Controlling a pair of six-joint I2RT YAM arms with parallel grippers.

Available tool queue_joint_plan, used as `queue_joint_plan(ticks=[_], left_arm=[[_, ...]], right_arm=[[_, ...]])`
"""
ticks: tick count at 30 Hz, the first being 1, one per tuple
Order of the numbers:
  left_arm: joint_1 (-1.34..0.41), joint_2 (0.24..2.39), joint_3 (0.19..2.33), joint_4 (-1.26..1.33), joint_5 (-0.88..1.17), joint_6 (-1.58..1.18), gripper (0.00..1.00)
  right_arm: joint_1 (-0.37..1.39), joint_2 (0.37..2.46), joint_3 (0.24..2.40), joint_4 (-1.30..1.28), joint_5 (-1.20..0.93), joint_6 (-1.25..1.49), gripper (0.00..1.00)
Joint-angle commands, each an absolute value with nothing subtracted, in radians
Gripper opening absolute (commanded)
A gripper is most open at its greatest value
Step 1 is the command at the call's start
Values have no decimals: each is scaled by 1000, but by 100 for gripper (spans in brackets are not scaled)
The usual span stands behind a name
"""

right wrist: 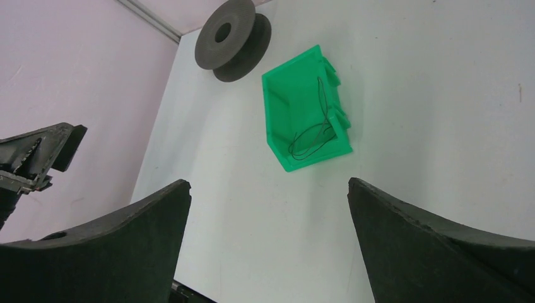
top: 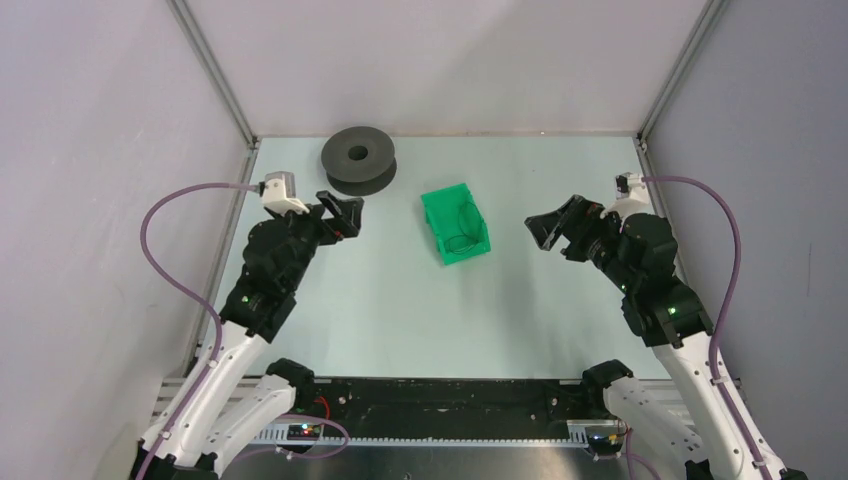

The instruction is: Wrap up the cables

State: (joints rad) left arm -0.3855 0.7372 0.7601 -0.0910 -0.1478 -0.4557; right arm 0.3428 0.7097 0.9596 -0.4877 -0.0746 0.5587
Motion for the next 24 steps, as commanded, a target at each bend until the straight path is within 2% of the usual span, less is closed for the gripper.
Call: queue_joint_plan(ticks=[1,6,11,18,21,24], left_arm=[[-379,726,777,-60,-201,-481,98],[-379,751,813,-61,-228,-497,98],[-326,871,912,-108,-141,-526,98],[-23,1082,944,8,107,-810,100],[98,1251,949,119,182,-893,93],[129,1386,964,236,205,-948,87]], right_arm=[[339,702,957,-436,-116,578,99],[339,679,944,-441,-92,564,99],[339,642,929,-430,-50,590,100],[341,569,881,-355,-82,605,99],[342,548,871,-300,-117,604,99],[344,543,870,-260,-177,582,98]])
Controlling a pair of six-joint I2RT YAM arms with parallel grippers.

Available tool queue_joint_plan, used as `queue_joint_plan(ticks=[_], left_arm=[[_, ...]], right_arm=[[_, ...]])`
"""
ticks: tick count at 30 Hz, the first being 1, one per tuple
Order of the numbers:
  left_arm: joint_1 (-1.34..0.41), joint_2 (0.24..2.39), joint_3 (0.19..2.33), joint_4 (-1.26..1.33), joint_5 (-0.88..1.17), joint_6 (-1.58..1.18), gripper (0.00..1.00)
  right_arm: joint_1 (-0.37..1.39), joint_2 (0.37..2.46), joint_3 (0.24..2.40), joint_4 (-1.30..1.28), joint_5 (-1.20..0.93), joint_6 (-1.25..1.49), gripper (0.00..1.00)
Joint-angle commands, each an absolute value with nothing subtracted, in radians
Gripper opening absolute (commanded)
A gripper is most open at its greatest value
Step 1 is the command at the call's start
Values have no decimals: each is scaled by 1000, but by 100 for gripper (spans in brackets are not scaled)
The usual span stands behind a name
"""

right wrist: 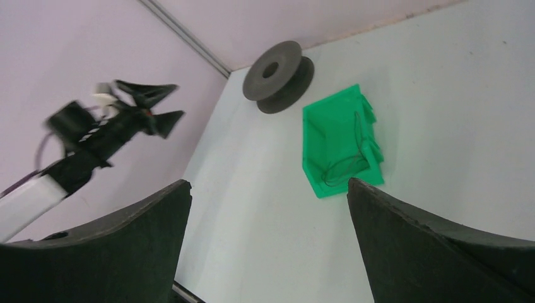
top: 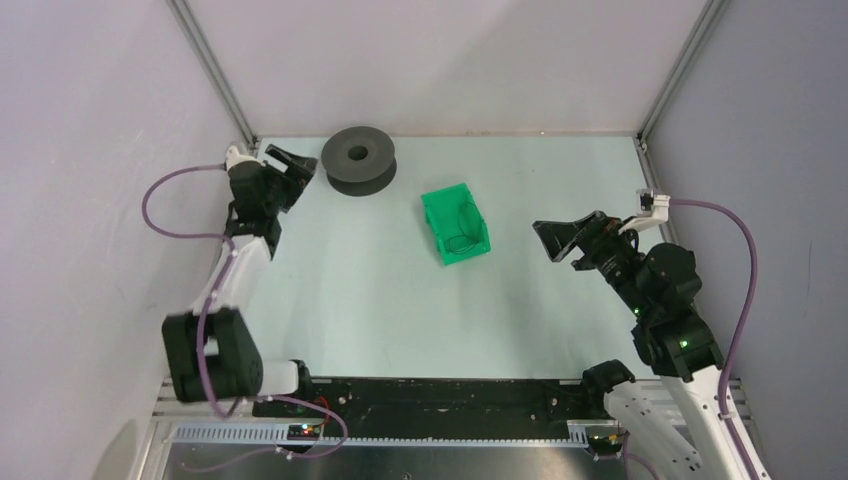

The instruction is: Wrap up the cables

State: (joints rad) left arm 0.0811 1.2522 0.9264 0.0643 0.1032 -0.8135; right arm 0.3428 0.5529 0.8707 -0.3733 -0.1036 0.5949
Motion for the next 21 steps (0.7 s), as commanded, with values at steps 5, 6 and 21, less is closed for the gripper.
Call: queue_joint_plan(ticks=[5,6,21], left_arm=[[142,1618,1051,338,153,-978,86],[147,1678,1073,376,163,-994,85],[150,2095,1301,524,241,-1104,81]], right_arm=[[346,554,868,-231,-224,553,96],[347,556,867,-225,-223,556,96],[351,646,842,-145,-196,557,94]])
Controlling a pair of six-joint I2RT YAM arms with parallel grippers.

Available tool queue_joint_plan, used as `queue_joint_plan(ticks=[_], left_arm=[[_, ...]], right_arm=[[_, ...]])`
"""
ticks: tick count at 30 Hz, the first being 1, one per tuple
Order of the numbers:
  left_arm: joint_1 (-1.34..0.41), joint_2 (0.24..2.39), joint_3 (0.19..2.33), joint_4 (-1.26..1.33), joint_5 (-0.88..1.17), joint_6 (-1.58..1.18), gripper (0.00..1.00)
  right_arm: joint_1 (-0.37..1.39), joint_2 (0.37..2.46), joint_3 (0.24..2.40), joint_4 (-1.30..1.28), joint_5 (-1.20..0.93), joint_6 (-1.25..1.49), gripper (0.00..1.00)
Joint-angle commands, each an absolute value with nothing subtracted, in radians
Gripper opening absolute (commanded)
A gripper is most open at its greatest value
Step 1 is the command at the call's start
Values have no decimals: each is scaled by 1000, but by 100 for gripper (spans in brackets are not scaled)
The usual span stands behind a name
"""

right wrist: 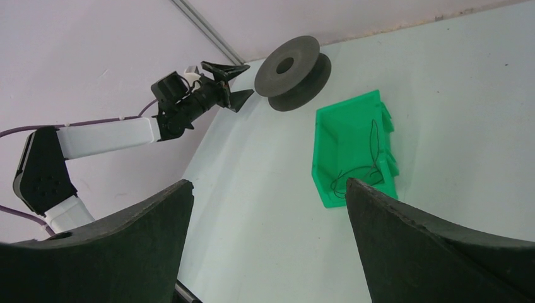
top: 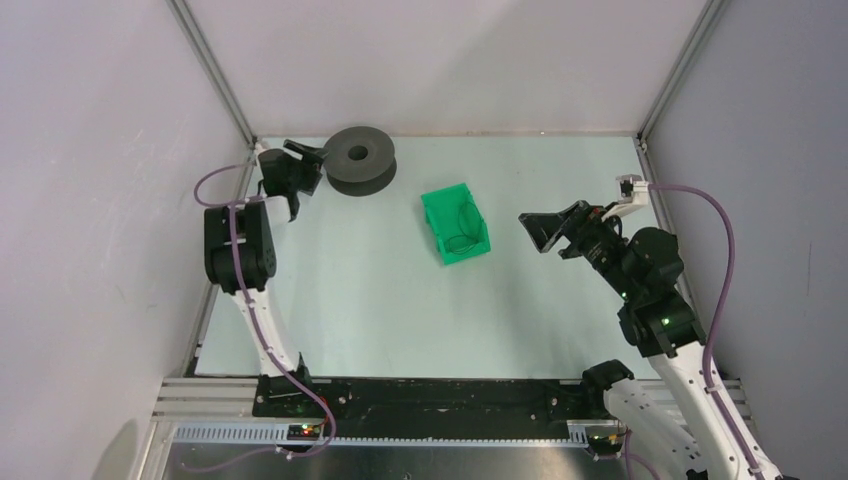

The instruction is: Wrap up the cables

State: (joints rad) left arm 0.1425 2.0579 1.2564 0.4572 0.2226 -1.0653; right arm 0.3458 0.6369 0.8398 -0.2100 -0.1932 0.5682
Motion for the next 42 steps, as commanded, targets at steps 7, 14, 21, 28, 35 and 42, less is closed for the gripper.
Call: queue_joint_plan(ticks=[7,14,21,28,35,42], left_arm=[[146,2177,1357,531,261,-1129,78],[134,2230,1428,543,325,-1129,65],[135,2146,1366,542,354,-1097,25],[131,1912,1175,396,320,-972,0],[46,1563,1195,-137,59,-642,0],[-111,1242,1159,-405,-99,-355,0]], right_arm=[[351,660,831,-115,-229,541,94],[352,658,822,-119,-225,540,94],[354,649,809,-148,-212,572,93],[360,604,798,-223,-187,622,92],[358,548,797,-325,-142,612,92],[360,569,781,-360,-116,577,89]])
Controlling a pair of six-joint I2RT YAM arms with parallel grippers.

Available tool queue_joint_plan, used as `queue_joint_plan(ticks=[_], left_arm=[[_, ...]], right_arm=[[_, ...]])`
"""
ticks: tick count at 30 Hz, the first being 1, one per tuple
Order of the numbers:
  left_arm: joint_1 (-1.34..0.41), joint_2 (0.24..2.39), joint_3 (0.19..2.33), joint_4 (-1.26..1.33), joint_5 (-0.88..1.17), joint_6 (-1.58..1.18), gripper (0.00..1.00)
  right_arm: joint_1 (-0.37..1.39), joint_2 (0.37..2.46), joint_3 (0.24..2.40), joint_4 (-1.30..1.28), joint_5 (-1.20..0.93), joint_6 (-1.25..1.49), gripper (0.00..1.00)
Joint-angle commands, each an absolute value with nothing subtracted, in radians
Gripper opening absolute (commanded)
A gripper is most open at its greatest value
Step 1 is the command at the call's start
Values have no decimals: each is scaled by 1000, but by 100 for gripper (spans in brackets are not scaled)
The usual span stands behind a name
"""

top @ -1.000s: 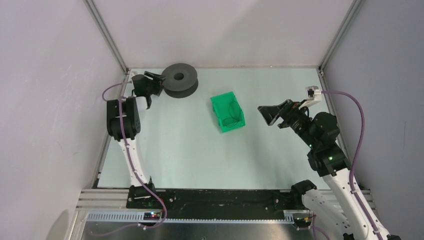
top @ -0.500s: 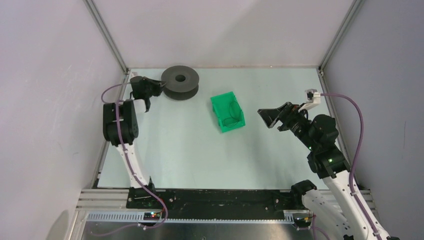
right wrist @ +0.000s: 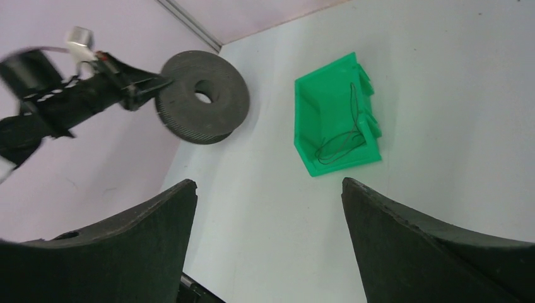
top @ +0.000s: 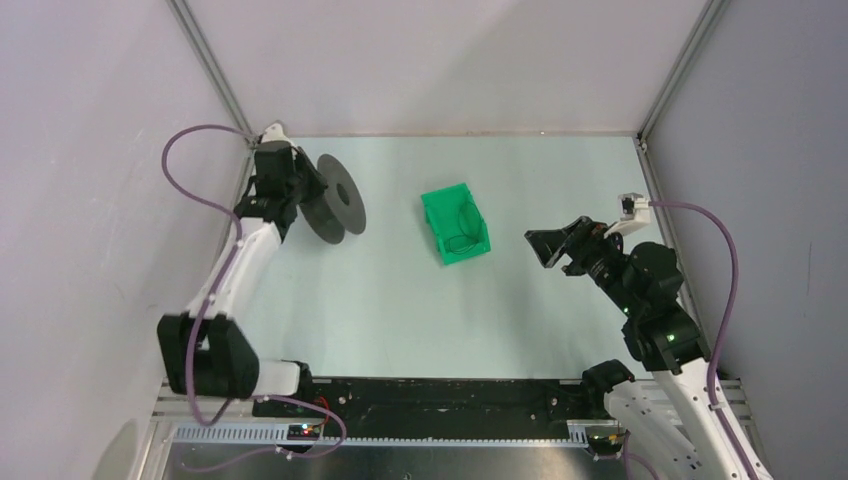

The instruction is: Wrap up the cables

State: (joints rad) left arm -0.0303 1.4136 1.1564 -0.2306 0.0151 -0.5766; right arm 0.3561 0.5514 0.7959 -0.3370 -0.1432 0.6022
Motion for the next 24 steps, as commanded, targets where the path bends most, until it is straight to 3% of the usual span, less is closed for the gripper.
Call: queue_joint_plan(ticks=[1,9,19,24], left_arm=[[-148,1220,1141,-419,-102,-321,0],[-359,1091,1036,-566,-159,-201,0],[-437,1049,983,-576,-138,-150,2],[-443,1057,977,-575,-31,-177,16]], right_arm=[[360,582,773,-354,-119,570,86],[381,731,747,-150,-236,278,70],[451,1035,747,75,-471,-323,54],[474,1184,747,151,-617,-531,48]])
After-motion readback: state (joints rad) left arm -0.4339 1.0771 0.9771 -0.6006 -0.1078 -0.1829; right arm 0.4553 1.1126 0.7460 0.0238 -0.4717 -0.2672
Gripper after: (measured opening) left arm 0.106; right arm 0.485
